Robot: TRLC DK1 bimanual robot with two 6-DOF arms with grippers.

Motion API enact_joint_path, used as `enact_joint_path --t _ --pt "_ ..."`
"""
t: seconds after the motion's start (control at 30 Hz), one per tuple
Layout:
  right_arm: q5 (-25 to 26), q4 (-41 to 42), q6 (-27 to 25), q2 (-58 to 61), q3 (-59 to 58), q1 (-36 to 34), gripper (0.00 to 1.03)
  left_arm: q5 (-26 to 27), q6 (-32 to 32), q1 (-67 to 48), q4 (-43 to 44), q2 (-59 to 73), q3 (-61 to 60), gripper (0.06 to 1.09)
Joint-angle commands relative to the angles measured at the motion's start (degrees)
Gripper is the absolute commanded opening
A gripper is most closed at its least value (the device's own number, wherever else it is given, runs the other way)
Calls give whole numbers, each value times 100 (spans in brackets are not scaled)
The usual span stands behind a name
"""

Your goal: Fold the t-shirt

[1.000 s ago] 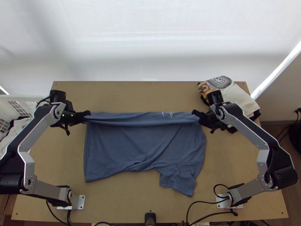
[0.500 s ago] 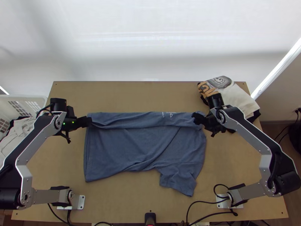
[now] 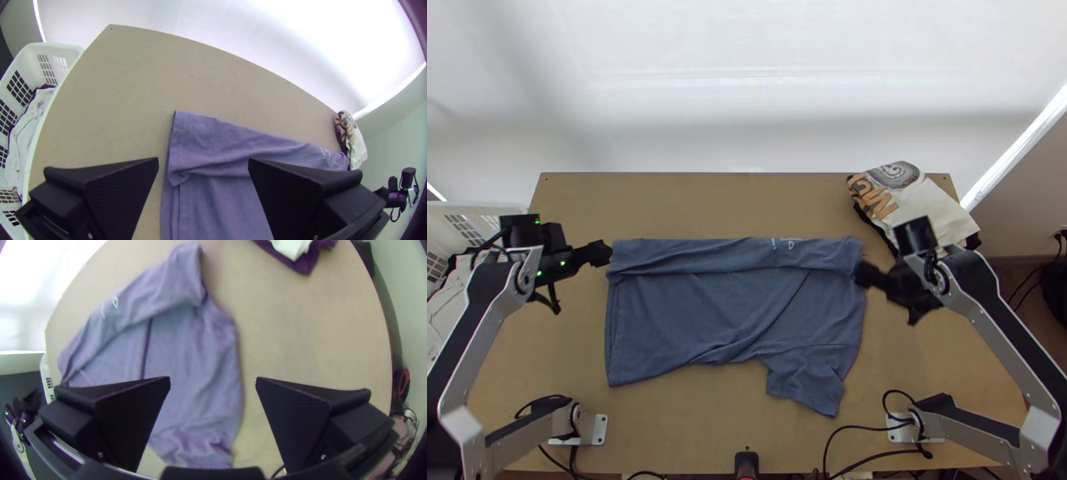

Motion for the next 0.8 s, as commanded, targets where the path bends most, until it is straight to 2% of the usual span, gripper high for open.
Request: enact_joint_path --t 0.0,0.07,0.13,0.27,0.5,0.6,0.77 --pt "-234 -454 54 -210 -496 165 91 61 10 -27 -227 -376 -200 104" --pt "-576 -445 89 -491 -847 191 90 61 10 -36 -332 -491 -217 104" --pt "-673 -454 89 -605 -1085 244 84 61 10 -53 -350 -587 -270 103" --pt "-664 -419 -78 -702 -1445 235 60 61 10 -53 -464 -640 -288 103" --pt "-673 -182 -289 -623 -1990 288 57 61 10 -71 -719 -675 -112 103" --pt "-673 56 -359 -509 -2095 288 52 61 18 -71 -798 -684 -85 103" --pt "-691 381 -351 -210 -2148 411 52 61 18 -97 -842 -684 -94 103"
